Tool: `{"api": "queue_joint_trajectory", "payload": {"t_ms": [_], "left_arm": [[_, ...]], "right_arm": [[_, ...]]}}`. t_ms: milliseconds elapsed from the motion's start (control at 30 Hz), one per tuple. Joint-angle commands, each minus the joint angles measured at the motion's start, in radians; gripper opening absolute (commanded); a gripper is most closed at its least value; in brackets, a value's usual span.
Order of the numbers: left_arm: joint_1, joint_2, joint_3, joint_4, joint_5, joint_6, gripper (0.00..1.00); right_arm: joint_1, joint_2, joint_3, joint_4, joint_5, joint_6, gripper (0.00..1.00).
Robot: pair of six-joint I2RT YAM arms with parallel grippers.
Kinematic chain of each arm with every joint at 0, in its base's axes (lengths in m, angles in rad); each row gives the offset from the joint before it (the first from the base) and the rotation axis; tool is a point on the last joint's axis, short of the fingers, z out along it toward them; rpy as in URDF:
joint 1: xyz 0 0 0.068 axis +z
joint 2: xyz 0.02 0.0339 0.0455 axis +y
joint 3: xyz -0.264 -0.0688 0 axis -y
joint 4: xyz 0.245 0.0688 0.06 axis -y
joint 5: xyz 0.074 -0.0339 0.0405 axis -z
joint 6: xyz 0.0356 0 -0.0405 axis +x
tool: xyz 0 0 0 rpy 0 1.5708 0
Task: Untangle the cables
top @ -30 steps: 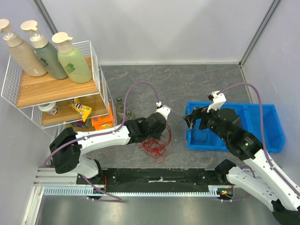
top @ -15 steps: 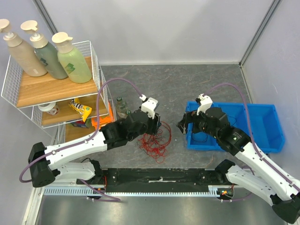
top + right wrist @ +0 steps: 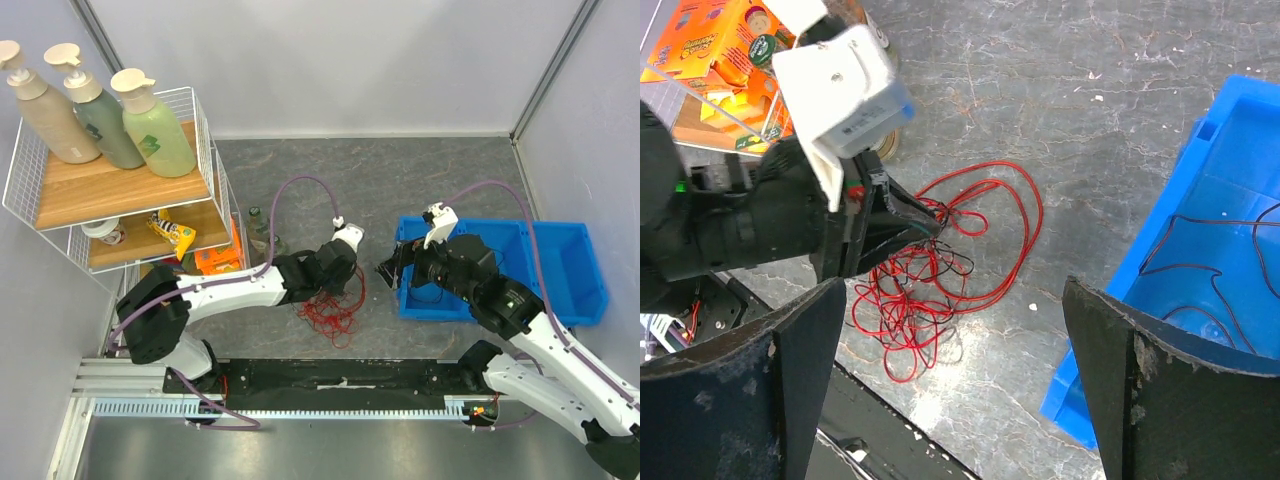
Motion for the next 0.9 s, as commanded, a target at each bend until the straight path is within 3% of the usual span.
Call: {"api": "queue_joint_trajectory", "payload": {"t_ms": [0, 33, 367, 533, 667, 733, 867], "left_arm": [[0.007, -0.001, 0.057, -0.003, -0.024, -0.038, 0.08], [0.005, -0.032, 0.052, -0.007, -0.03, -0.038, 0.02], [0.007, -0.541, -0.015, 0.075, 0.108, 0.098, 0.02], [0.005, -0.607, 0.012, 0.034, 0.157, 0.074, 0.02], [0.007, -0.639, 0.042, 0.017, 0.154, 0.082, 0.02], [0.007, -0.652, 0.042, 0.025, 0.151, 0.086, 0.02], [0.007, -0.659, 0.046, 0.025, 0.178, 0.079, 0.02]], "right_arm": [[0.005, -0.015, -0.006, -0.009, 0.017, 0.005, 0.97], [0.005, -0.007, -0.009, -0.009, 0.013, -0.002, 0.97], [0.092, 0.151, -0.009, 0.151, -0.032, 0.0, 0.91], [0.149, 0.2, -0.075, 0.488, -0.152, 0.115, 0.88], [0.254, 0.266, -0.086, 0.641, -0.161, 0.112, 0.88], [0.313, 0.281, -0.082, 0.677, -0.12, 0.104, 0.87], [0.353, 0.281, 0.005, 0.552, 0.107, 0.1, 0.87]]}}
